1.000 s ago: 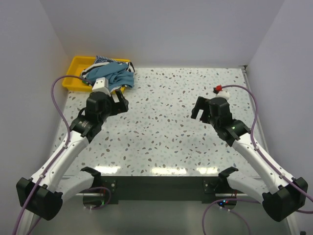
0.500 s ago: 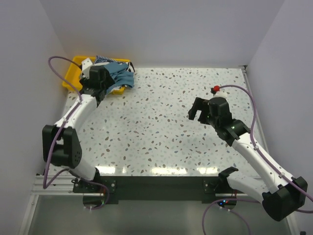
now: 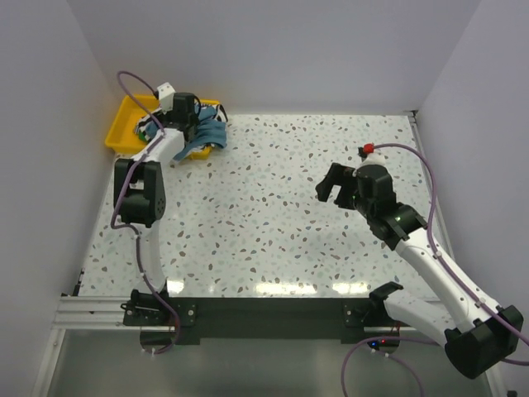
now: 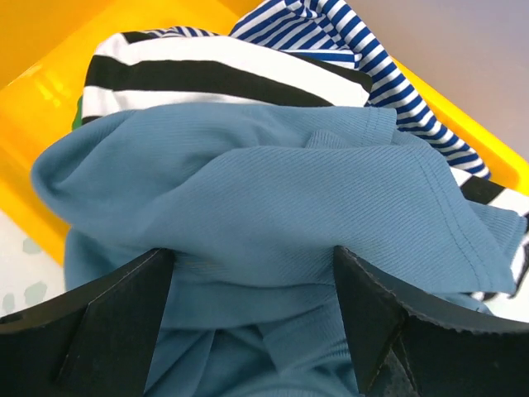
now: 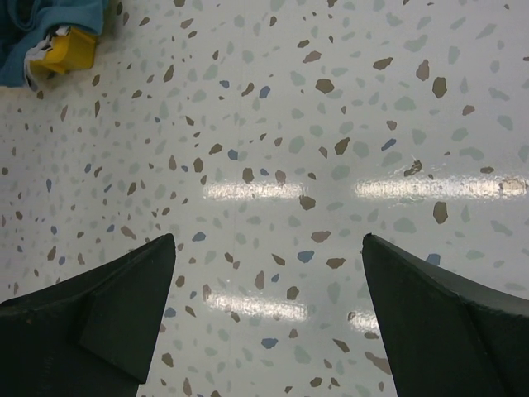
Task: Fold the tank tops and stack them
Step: Grab the tank top from the pile, then move the tank top to the center of the board
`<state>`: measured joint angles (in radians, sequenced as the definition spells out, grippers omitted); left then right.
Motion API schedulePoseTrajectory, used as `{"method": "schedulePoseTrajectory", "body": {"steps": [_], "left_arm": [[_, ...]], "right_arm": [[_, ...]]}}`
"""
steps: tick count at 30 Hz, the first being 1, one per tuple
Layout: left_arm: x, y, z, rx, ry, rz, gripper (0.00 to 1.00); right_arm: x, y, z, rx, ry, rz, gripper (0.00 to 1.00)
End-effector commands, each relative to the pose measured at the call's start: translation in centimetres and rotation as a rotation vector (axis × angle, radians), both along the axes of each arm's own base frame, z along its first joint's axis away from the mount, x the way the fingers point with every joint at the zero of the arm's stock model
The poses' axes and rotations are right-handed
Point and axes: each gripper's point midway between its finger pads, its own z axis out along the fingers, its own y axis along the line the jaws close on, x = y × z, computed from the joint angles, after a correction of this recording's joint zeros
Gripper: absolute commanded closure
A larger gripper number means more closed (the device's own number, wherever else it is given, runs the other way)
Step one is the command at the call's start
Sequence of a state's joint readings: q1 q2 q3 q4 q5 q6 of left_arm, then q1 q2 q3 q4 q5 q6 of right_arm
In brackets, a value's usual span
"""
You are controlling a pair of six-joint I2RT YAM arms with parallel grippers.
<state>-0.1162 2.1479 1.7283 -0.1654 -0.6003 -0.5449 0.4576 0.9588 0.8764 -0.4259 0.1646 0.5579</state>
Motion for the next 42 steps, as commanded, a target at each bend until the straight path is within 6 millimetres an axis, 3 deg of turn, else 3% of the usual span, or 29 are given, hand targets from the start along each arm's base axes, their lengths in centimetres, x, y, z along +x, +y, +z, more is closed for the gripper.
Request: {"method": "schedulePoseTrajectory", "body": {"steps": [1,4,8,14,17,20,21,22,23,24,25,26,29,30,31,33,34,35,36,37,40,41,42], "left_arm": [[2.4,1.7,2.6,0.078,-0.083,0.044,0.17],[3.2,1.9,2.6,0.102,-0.097,0.036,0.21],[3.7,2.1,2.5,0.127,-0.098,0.018,0.37],[3.7,2.7,3.2,0.143,-0.093,-0.006,0.86],[3.5,2.6,6.1,0.145,-0.135,-0.023,1.0],[3.5,1.9,11.8,0.122,-0.262,-0.062,1.0],[3.3,1.1,14.8,0.104,-0.317,-0.105,1.0],[3.1,0.6,16.3,0.093,-0.343,-0.129,1.0],[2.7,-0.5,19.8,0.065,-0.406,-0.177,1.0],[2.3,-0.5,21.6,0.062,-0.44,-0.175,1.0],[2.0,-2.0,23.3,0.049,-0.474,-0.232,1.0],[0.9,-3.7,26.6,0.052,-0.529,-0.277,1.0],[-1.2,-6.9,29.8,0.057,-0.56,-0.356,1.0],[-2.6,-8.0,32.0,0.055,-0.598,-0.384,1.0],[-3.8,-10.6,32.9,0.041,-0.612,-0.434,1.0],[-6.7,-13.2,34.8,0.024,-0.654,-0.499,1.0],[-8.2,-16.3,35.5,-0.006,-0.677,-0.57,1.0],[-9.5,-17.8,36.3,-0.02,-0.71,-0.605,1.0],[-11.9,-20.2,36.4,-0.051,-0.718,-0.658,1.0],[-13.2,-21.4,36.5,-0.07,-0.726,-0.69,1.0],[-17.5,-23.9,33.5,-0.175,-0.687,-0.77,1.0],[-18.9,-23.9,29.7,-0.259,-0.626,-0.775,0.95],[-19.7,-24.0,27.7,-0.298,-0.598,-0.787,0.89]], "right_arm": [[0.2,0.9,1.8,0.049,-0.05,0.034,0.01],[0.0,0.8,1.2,0.045,-0.041,0.032,0.01],[-0.2,0.8,1.1,0.057,-0.046,0.034,0.01],[-0.3,0.7,1.4,0.051,-0.054,0.039,0.01],[-0.1,0.7,1.6,0.049,-0.063,0.04,0.01],[0.2,1.0,1.7,0.052,-0.069,0.049,0.01],[0.3,1.1,1.9,0.053,-0.074,0.051,0.01],[0.4,1.2,2.1,0.053,-0.077,0.054,0.01],[0.7,1.3,2.4,0.05,-0.079,0.054,0.01],[0.8,1.3,2.5,0.048,-0.082,0.054,0.01],[1.0,1.4,2.6,0.048,-0.083,0.056,0.01],[1.3,1.4,3.1,0.046,-0.092,0.054,0.01],[1.5,1.6,3.8,0.041,-0.095,0.06,0.01],[1.8,1.5,3.9,0.034,-0.098,0.055,0.01],[2.0,1.5,4.7,0.035,-0.112,0.049,0.01],[2.4,1.2,5.7,0.027,-0.13,0.034,0.01],[2.4,1.2,5.9,0.026,-0.133,0.03,0.01],[2.5,1.1,6.3,0.028,-0.14,0.022,0.01],[2.7,0.9,6.6,0.022,-0.147,0.009,0.01],[2.7,0.8,6.8,0.021,-0.151,0.003,0.01],[2.6,0.0,7.0,0.005,-0.152,-0.034,0.01],[2.5,-0.4,6.8,-0.004,-0.146,-0.048,0.02],[2.3,-0.7,6.5,-0.012,-0.139,-0.06,0.02]]}}
